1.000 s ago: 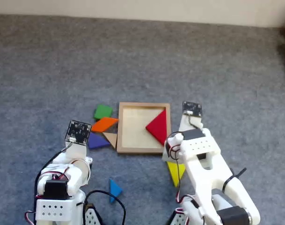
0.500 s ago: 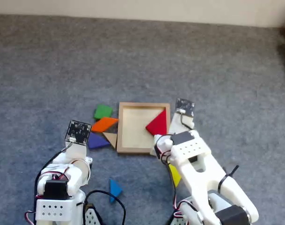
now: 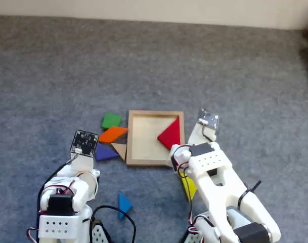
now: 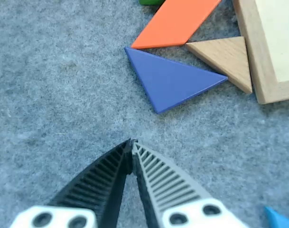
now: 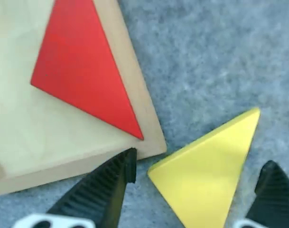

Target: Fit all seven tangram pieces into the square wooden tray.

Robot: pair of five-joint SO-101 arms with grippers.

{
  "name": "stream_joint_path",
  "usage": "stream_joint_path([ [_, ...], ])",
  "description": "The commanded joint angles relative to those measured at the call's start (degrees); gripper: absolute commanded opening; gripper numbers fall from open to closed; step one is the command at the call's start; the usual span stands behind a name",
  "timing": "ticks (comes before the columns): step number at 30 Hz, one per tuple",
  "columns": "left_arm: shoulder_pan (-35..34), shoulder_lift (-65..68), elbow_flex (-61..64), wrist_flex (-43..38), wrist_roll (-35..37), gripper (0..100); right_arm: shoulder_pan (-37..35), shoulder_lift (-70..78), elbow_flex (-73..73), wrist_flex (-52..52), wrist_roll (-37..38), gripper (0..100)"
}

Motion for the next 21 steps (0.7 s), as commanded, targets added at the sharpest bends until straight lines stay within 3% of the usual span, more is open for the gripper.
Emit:
stream_joint_path([
  [1, 0.66, -1.10, 1.27, 0.18, -0.44, 1, 0.40, -1.19, 3.47, -0.75, -0.18, 37.8],
  [8, 0.66, -1.10, 1.27, 0.18, -0.44, 1, -2.95, -1.27, 4.70, -0.40, -0.09, 37.8],
  [13, 0.66, -1.10, 1.27, 0.18, -0.44, 1, -2.59, -1.27, 4.35, 5.41, 3.16, 37.8],
  [21, 0.66, -1.10, 1.27, 0.18, -0.44, 1, 0.92, -1.19, 4.26, 5.41, 3.34, 37.8],
])
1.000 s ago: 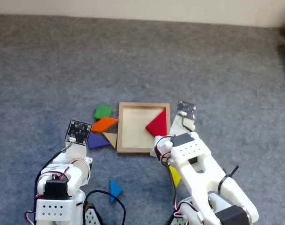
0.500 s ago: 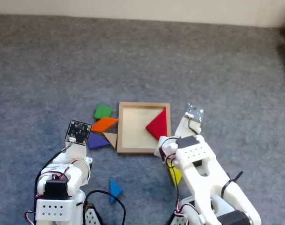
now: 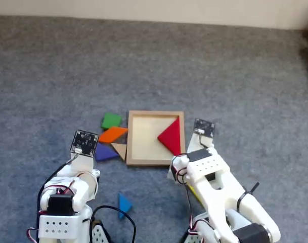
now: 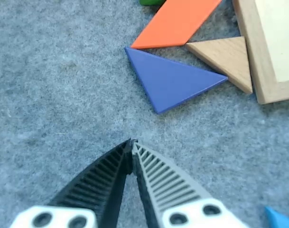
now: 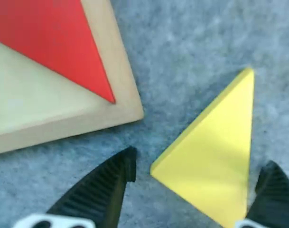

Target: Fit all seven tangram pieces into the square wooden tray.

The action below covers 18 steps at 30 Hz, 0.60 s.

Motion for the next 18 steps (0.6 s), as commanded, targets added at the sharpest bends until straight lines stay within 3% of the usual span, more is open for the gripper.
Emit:
stream_joint_path([
  [1, 0.66, -1.10, 1.27, 0.18, -0.44, 1, 3.74, -1.01, 0.04, 1.10, 1.32, 37.8],
  [18, 0.66, -1.10, 1.27, 0.18, -0.44, 1, 2.95, -1.01, 0.40, 4.88, 9.85, 37.8],
])
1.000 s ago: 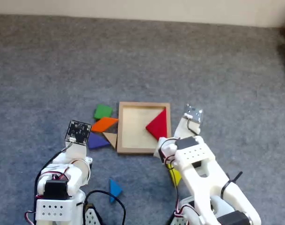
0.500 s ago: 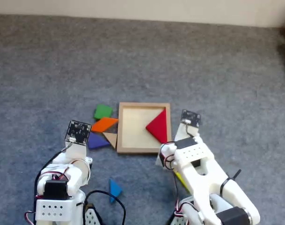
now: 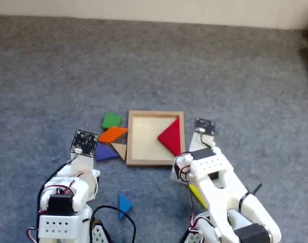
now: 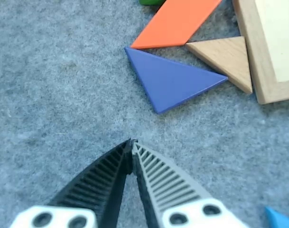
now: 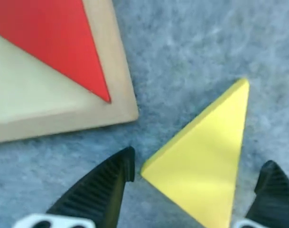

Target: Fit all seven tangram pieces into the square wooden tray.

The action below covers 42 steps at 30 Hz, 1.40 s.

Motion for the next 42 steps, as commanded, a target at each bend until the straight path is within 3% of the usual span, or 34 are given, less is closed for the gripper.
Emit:
stream_joint_path([
  [1, 0.66, -1.10, 1.27, 0.18, -0.44, 1, -0.04, -0.92, 0.22, 4.62, 2.55, 37.8],
  [14, 0.66, -1.10, 1.27, 0.18, -0.44, 1, -0.04, -0.92, 0.40, 5.14, 2.55, 37.2],
  [21, 0.66, -1.10, 1.27, 0.18, -0.44, 1, 0.04, -1.01, 0.04, 5.14, 2.90, 20.2],
  [34, 0.66, -1.10, 1.27, 0.18, -0.44, 1, 10.42, -1.71, -2.51, 5.58, 18.55, 19.9],
  [42, 0.66, -1.10, 1.27, 0.18, -0.44, 1, 11.30, -1.71, -7.08, 5.58, 26.64, 19.9],
])
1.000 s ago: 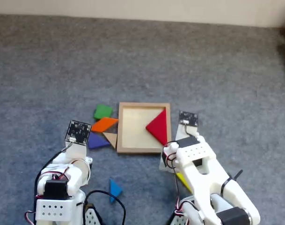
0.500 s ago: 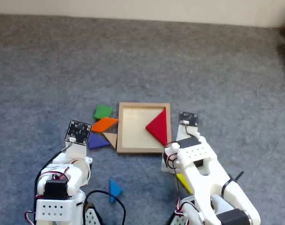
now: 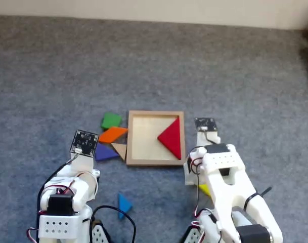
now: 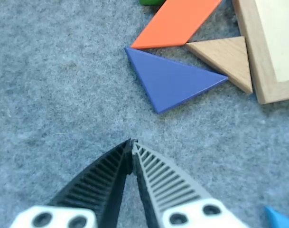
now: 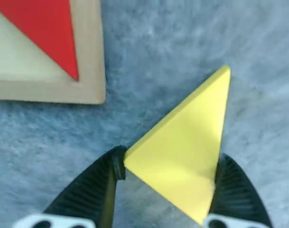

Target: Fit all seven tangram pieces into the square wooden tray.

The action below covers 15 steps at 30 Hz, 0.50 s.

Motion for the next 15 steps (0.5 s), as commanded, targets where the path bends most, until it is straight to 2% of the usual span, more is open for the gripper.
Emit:
stream_joint_path([
  [1, 0.66, -1.10, 1.27, 0.18, -0.44, 1, 1.27, -1.36, -5.41, 0.04, 2.99, 19.9],
  [15, 0.66, -1.10, 1.27, 0.18, -0.44, 1, -1.01, -0.75, -15.25, -0.04, 3.16, 19.9],
])
